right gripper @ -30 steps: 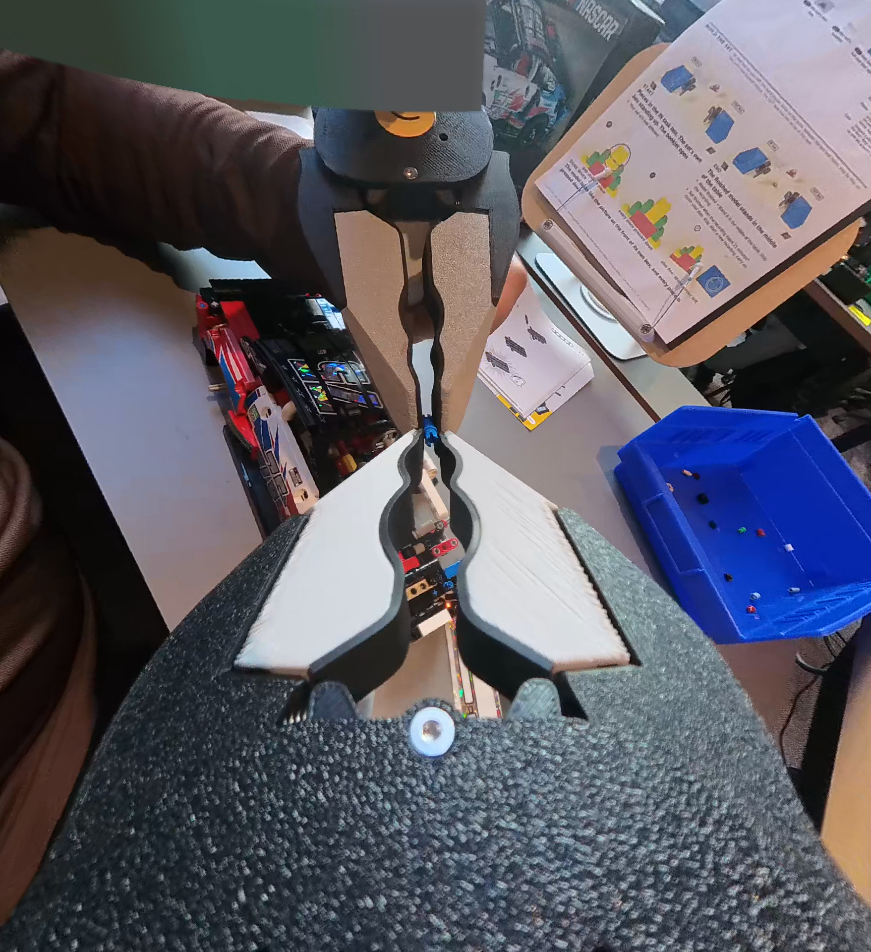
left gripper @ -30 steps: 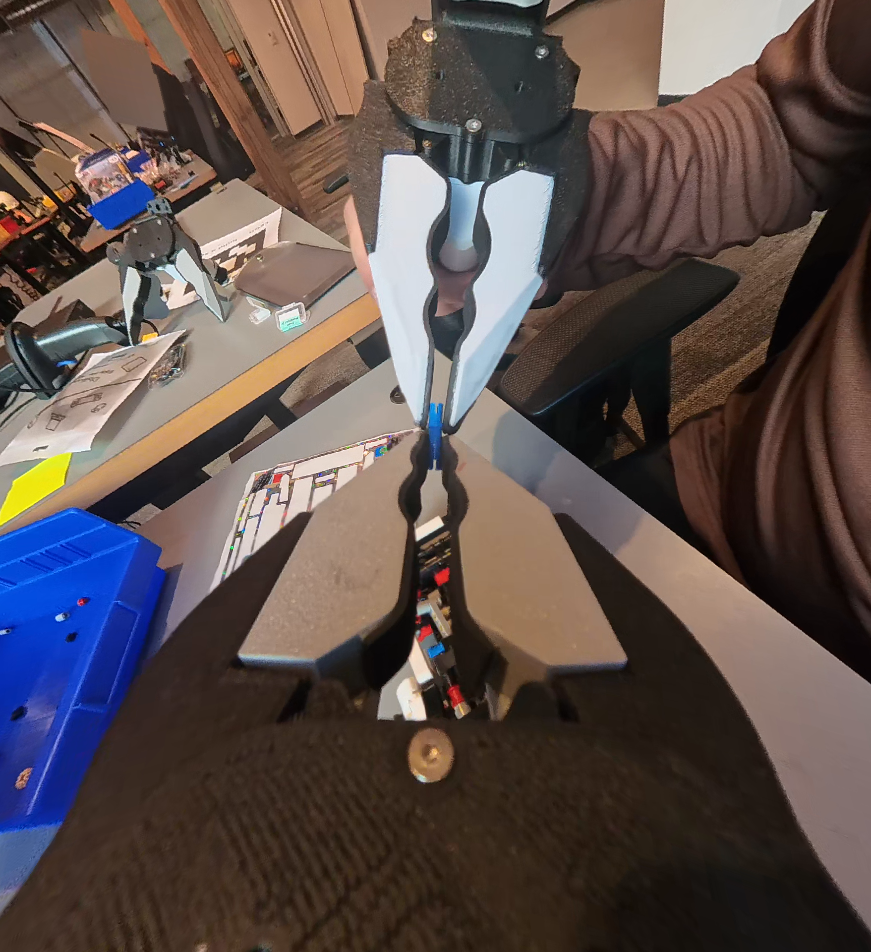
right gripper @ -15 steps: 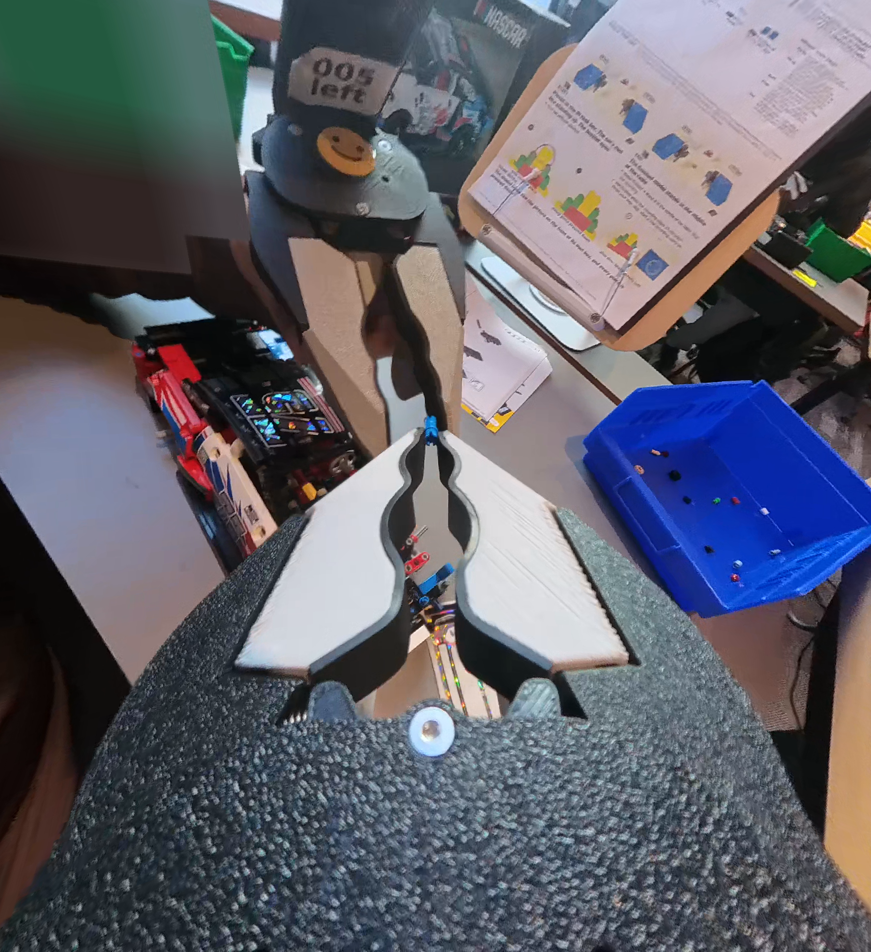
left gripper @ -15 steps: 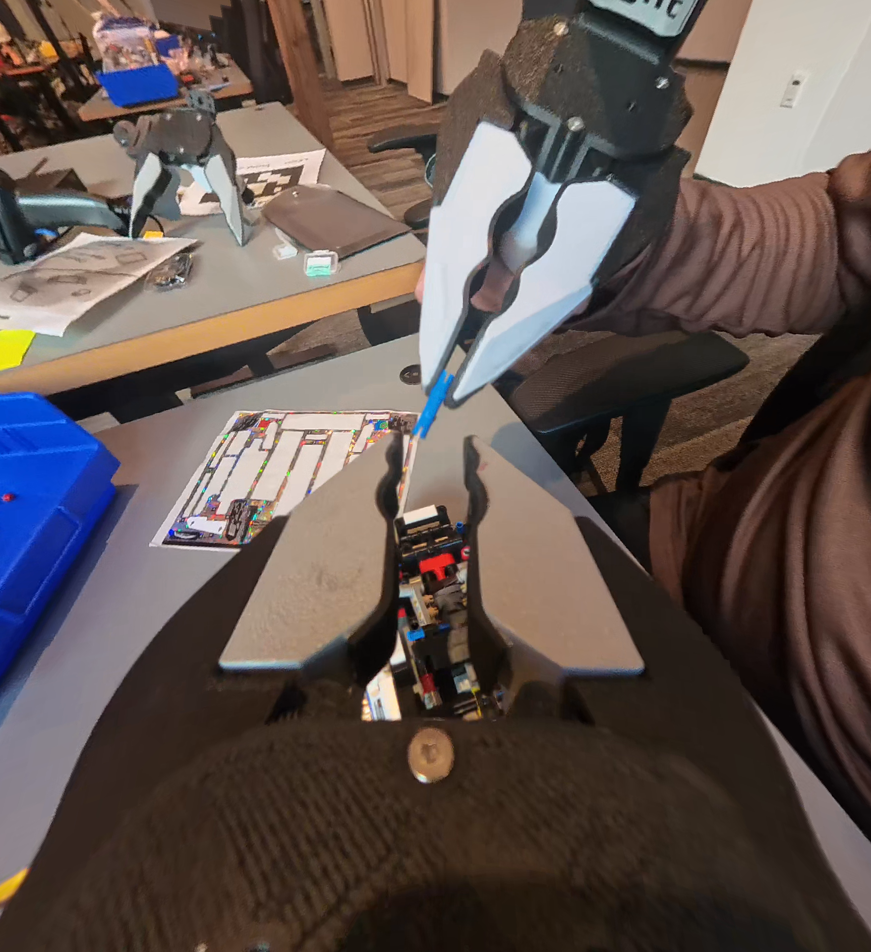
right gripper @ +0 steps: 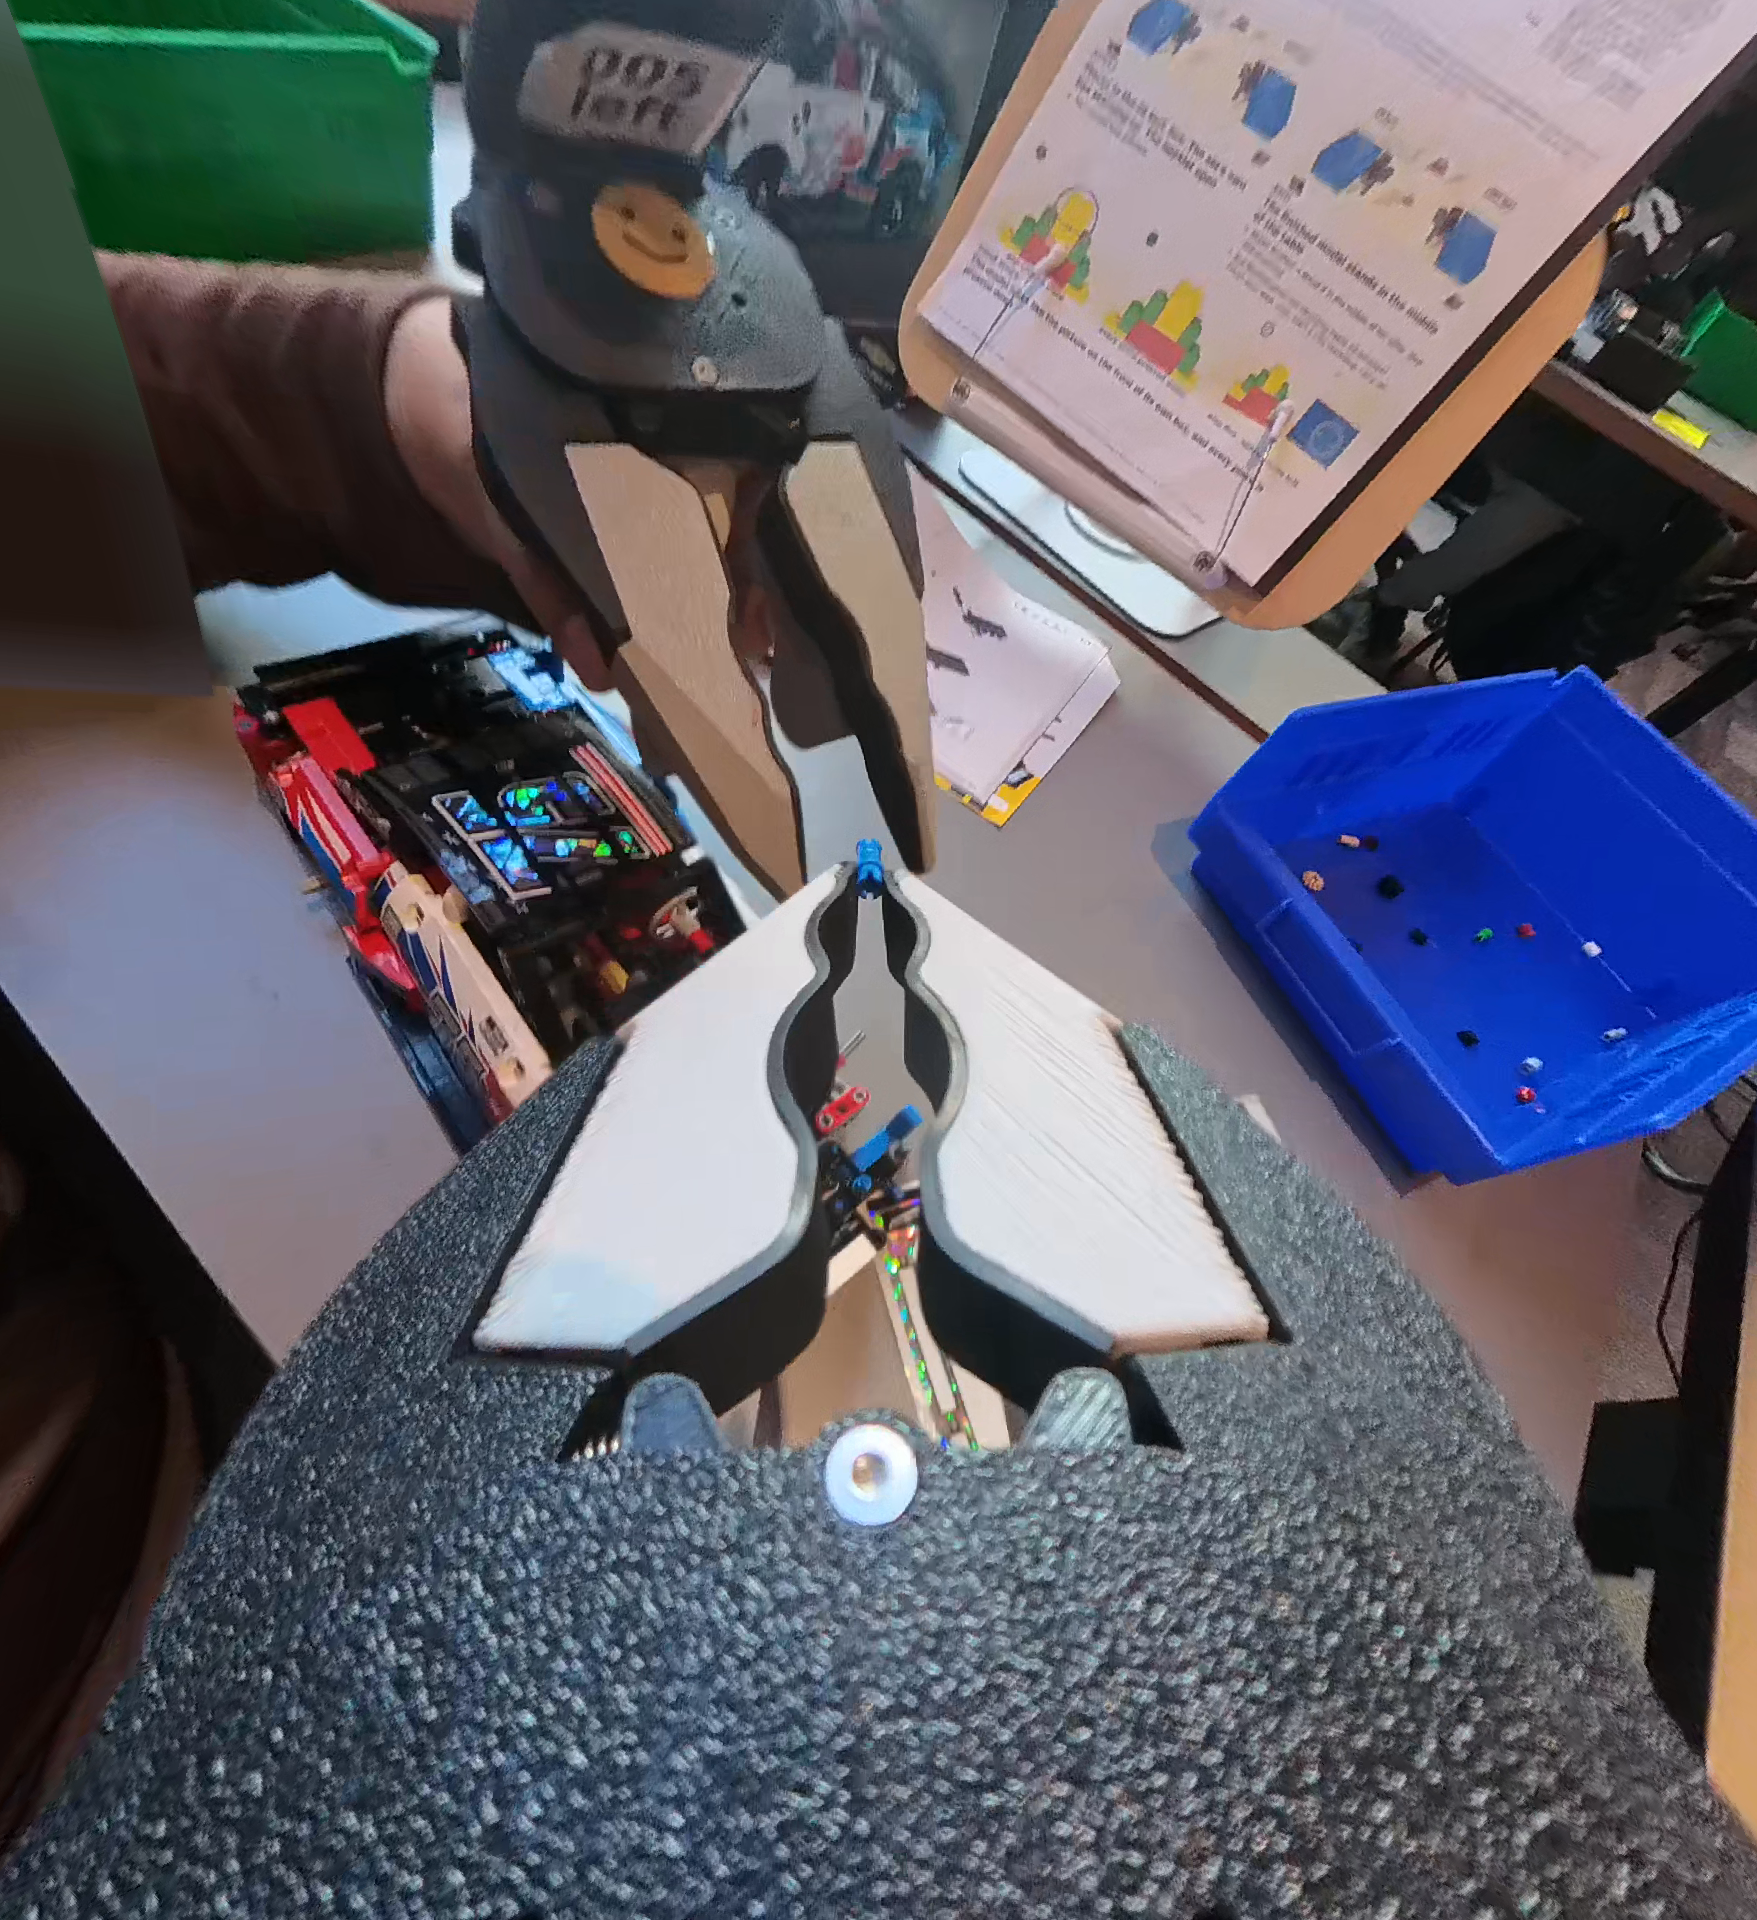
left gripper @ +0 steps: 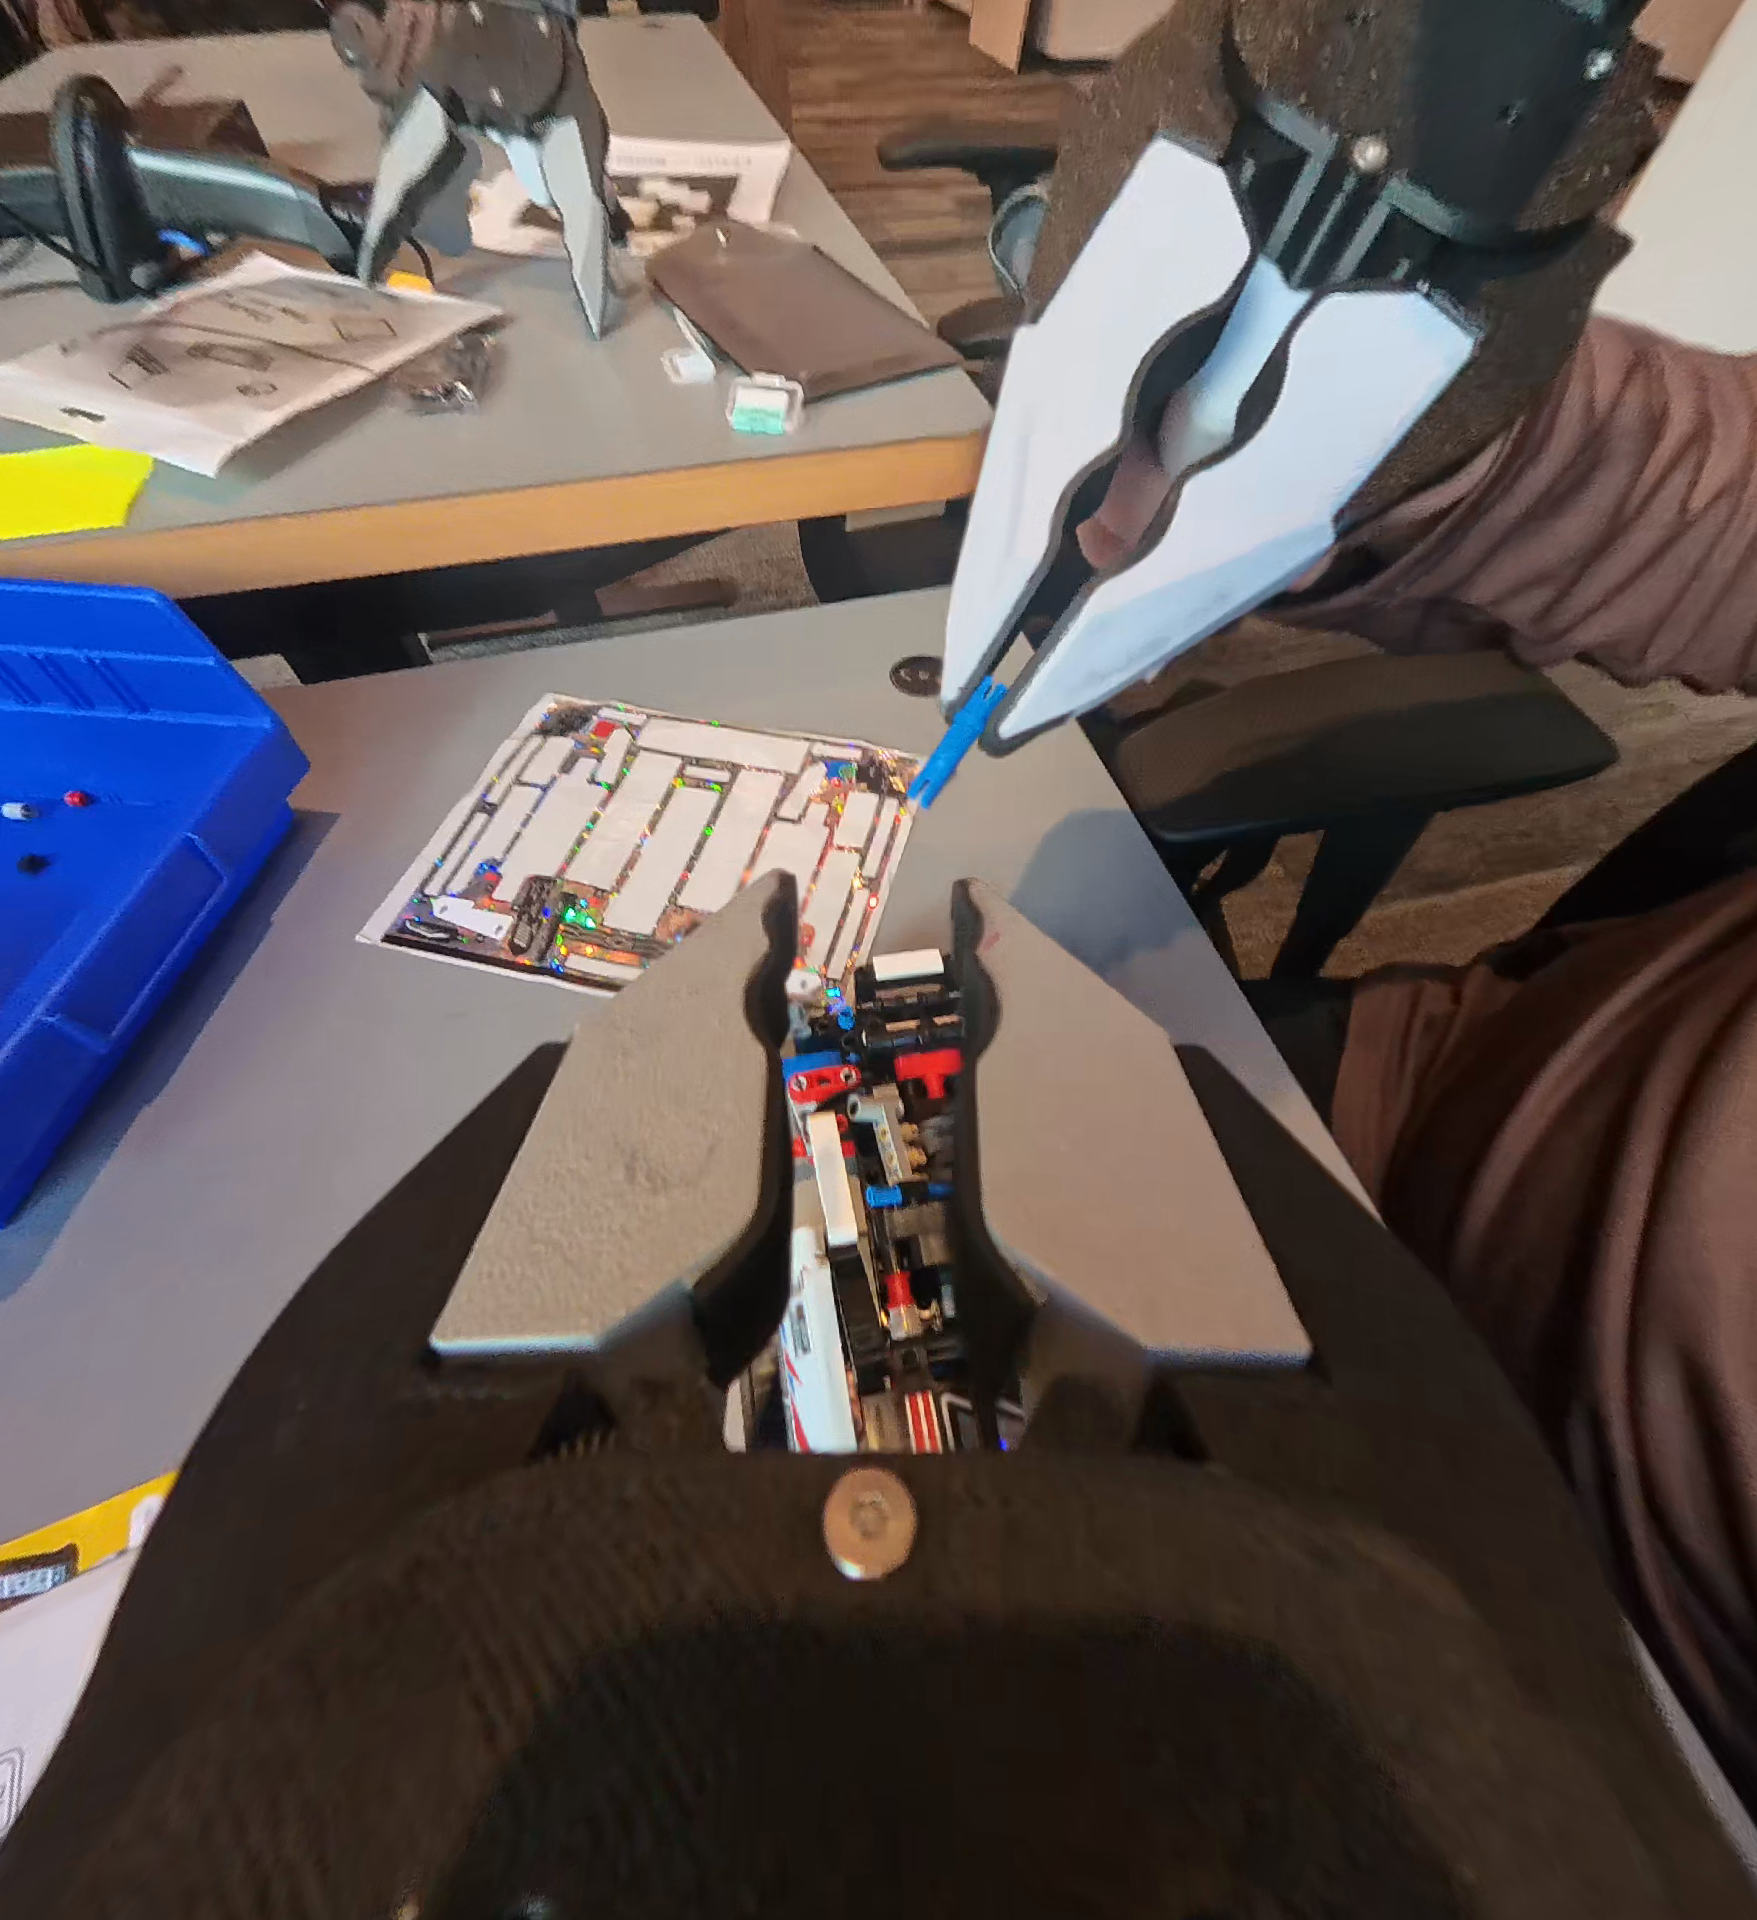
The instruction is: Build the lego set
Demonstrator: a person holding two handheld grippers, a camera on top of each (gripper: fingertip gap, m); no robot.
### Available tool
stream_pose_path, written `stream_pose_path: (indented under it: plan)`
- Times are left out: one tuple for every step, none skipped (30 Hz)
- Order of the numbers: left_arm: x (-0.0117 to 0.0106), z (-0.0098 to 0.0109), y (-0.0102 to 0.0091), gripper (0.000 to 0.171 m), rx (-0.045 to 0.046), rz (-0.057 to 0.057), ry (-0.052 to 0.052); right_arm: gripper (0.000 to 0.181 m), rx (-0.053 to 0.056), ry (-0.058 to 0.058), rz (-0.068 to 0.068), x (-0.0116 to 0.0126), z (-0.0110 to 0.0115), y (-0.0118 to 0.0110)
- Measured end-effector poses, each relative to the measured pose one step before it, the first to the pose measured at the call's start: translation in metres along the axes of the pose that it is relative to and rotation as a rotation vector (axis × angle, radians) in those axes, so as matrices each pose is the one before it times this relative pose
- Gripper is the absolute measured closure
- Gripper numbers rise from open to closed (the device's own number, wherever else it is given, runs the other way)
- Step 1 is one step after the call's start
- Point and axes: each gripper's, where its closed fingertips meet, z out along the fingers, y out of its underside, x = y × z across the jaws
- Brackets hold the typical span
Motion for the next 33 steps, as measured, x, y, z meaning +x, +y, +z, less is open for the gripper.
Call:
stream_pose_path:
  plan:
    - [0.0019,-0.00031,0.00457,0.144,-0.02994,0.0059,0.0175,0.177,-0.0217,-0.0049,-0.0072,-0.00218,-0.00057,0.0039]
    - [0.00106,-0.00093,0.00557,0.145,-0.0363,0.0142,0.012,0.177,-0.0232,-0.0009,-0.0104,-0.00208,-0.00092,0.00421]
    - [0.00077,-0.00134,0.0064,0.145,-0.03873,0.0253,0.0088,0.177,-0.0262,0.0017,-0.0135,-0.00248,-0.00134,0.00448]
    - [0.00053,-0.0015,0.0063,0.147,-0.03425,0.0345,0.0045,0.177,-0.0266,-0.0006,-0.014,-0.00374,-0.00141,0.00464]
    - [-0.00032,-0.00101,0.00594,0.149,-0.02592,0.0344,-0.0023,0.177,-0.0232,-0.0071,-0.0095,-0.00617,-0.00119,0.0043]
    - [-0.00073,-0.00008,0.00509,0.149,-0.0165,0.0269,-0.0038,0.177,-0.0222,-0.016,-0.0068,-0.0088,-0.00028,0.00464]
    - [-0.00028,0.00141,0.00391,0.152,-0.00696,0.0103,0.0023,0.177,-0.0273,-0.0153,-0.0091,-0.00976,0.00088,0.00591]
    - [0.0019,0.00264,0.00319,0.156,-0.005,-0.0037,0.0207,0.177,-0.0314,-0.0124,-0.0105,-0.00988,0.00224,0.00709]
    - [0.00278,0.00379,0.0025,0.161,-0.00593,-0.0121,0.0291,0.177,-0.0345,-0.0148,-0.0124,-0.01019,0.00301,0.00753]
    - [0.00299,0.00403,0.00235,0.165,-0.00867,-0.0136,0.0297,0.177,-0.0326,-0.0087,-0.0155,-0.00869,0.00333,0.00716]
    - [0.00317,0.00404,0.00304,0.167,-0.01388,-0.0077,0.027,0.177,-0.0228,-0.0048,-0.0121,-0.00726,0.00326,0.00527]
    - [0.00376,0.00375,0.00408,0.169,-0.01887,0.002,0.0251,0.177,-0.0163,-0.0101,-0.0054,-0.00668,0.00302,0.004]
    - [0.00289,0.00338,0.00396,0.171,-0.01781,0.0077,0.0167,0.177,-0.0132,-0.0071,0.0021,-0.00454,0.00305,0.0033]
    - [0.00091,0.00288,0.00274,0.171,-0.01108,0.0081,0.0033,0.177,-0.0065,-0.0018,0.0079,-0.00228,0.00299,0.00199]
    - [0.00015,0.00259,0.00223,0.171,-0.00876,0.0028,0.0,0.177,0.0,0.0002,0.0098,-0.00106,0.0029,0.00064]
    - [0.00096,0.00241,0.00203,0.171,-0.00952,-0.0047,0.0091,0.177,0.0024,0.0046,0.0103,0.00047,0.00298,-0.00008]
    - [0.00176,0.00219,0.00184,0.171,-0.00883,-0.0078,0.0152,0.177,-0.0003,0.0102,0.0084,0.00166,0.00314,0.00007]
    - [-0.00043,0.0017,0.00144,0.171,-0.00679,-0.0056,0.0,0.177,-0.0072,0.0182,0.0013,0.00298,0.0031,0.00121]
    - [-0.00121,0.00072,-0.00029,0.171,0.00214,-0.0043,-0.0055,0.177,-0.0136,0.0244,-0.0067,0.00396,0.00304,0.00236]
    - [0.00003,0.00032,-0.00081,0.171,0.00494,-0.0032,0.0007,0.177,-0.0117,0.019,-0.0061,0.00296,0.00296,0.00239]
    - [0.00032,0.00023,0.0002,0.171,-0.00158,-0.0005,0.001,0.177,0.0001,0.0048,0.0026,0.00036,0.0025,0.00042]
    - [-0.00011,-0.00005,0.00006,0.171,-0.00176,-0.0003,-0.0019,0.177,0.0114,-0.0079,0.0082,-0.00199,0.00196,-0.00144]
    - [0.00016,0.00009,0.00027,0.171,-0.00268,-0.0006,-0.0002,0.177,0.0117,-0.005,0.0068,-0.00164,0.00147,-0.00193]
    - [0.00005,0.00021,0.00012,0.171,-0.00217,0.0,-0.0001,0.177,0.0055,0.0044,0.0004,-0.00001,0.0013,-0.00136]
    - [0.00036,0.00029,-0.00026,0.171,0.00033,0.0015,0.0007,0.177,-0.0013,0.0071,-0.0053,0.00089,0.00137,-0.00085]
    - [0.00057,0.00059,-0.00095,0.171,0.00574,0.0006,0.0018,0.177,-0.0053,0.005,-0.0077,0.00096,0.00143,-0.00083]
    - [-0.00024,0.0009,-0.00179,0.171,0.01246,-0.0034,-0.0013,0.177,-0.0065,-0.0002,-0.0076,0.00069,0.00132,-0.0013]
    - [-0.0032,0.00098,-0.00267,0.171,0.01857,-0.008,-0.0178,0.177,-0.0078,-0.0059,-0.0061,0.00023,0.00125,-0.0017]
    - [-0.00837,0.00015,-0.00363,0.171,0.02577,-0.0167,-0.0466,0.177,-0.0072,-0.0087,-0.005,0.00002,0.00087,-0.00232]
    - [-0.00861,-0.00084,-0.00385,0.171,0.02721,-0.0231,-0.0425,0.177,-0.0081,-0.0098,-0.0051,-0.00003,0.00064,-0.00234]
    - [-0.00705,-0.00183,-0.0033,0.171,0.02489,-0.0275,-0.0274,0.177,-0.0128,-0.0103,-0.0053,0.00019,0.00072,-0.00142]
    - [-0.00632,-0.00278,-0.00324,0.171,0.02573,-0.0277,-0.0202,0.177,-0.0157,-0.0066,-0.0067,0.00086,0.00079,-0.0006]
    - [-0.00594,-0.00317,-0.0032,0.171,0.02466,-0.028,-0.0173,0.177,-0.0147,-0.0042,-0.008,0.0012,0.00066,-0.00049]
